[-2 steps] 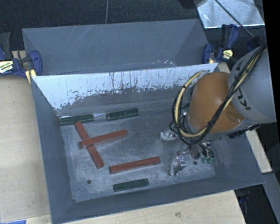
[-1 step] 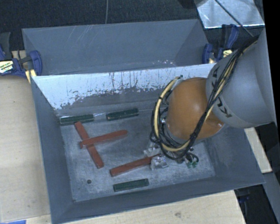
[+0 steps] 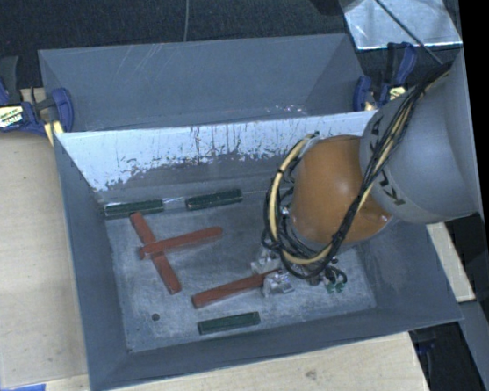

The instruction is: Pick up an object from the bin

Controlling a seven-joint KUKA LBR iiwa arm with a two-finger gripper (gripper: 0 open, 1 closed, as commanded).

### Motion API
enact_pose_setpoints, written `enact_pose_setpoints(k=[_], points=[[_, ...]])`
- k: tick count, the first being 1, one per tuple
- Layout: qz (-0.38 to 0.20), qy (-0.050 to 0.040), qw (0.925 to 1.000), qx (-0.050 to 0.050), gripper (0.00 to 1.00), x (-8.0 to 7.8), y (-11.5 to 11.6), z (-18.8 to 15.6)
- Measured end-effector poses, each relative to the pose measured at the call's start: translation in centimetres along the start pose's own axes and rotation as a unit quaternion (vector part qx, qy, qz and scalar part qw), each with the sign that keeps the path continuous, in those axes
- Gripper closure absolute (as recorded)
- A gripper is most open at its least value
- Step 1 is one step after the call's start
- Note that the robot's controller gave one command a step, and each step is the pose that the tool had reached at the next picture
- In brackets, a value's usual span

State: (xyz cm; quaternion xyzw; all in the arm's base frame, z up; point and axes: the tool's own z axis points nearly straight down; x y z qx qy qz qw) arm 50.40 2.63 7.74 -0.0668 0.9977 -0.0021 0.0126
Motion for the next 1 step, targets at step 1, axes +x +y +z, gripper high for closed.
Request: enact_pose_setpoints(k=[1], points=[[-0.044, 0.0108, 0.9990, -0.003, 1.00, 2.01, -2.57, -13.27]])
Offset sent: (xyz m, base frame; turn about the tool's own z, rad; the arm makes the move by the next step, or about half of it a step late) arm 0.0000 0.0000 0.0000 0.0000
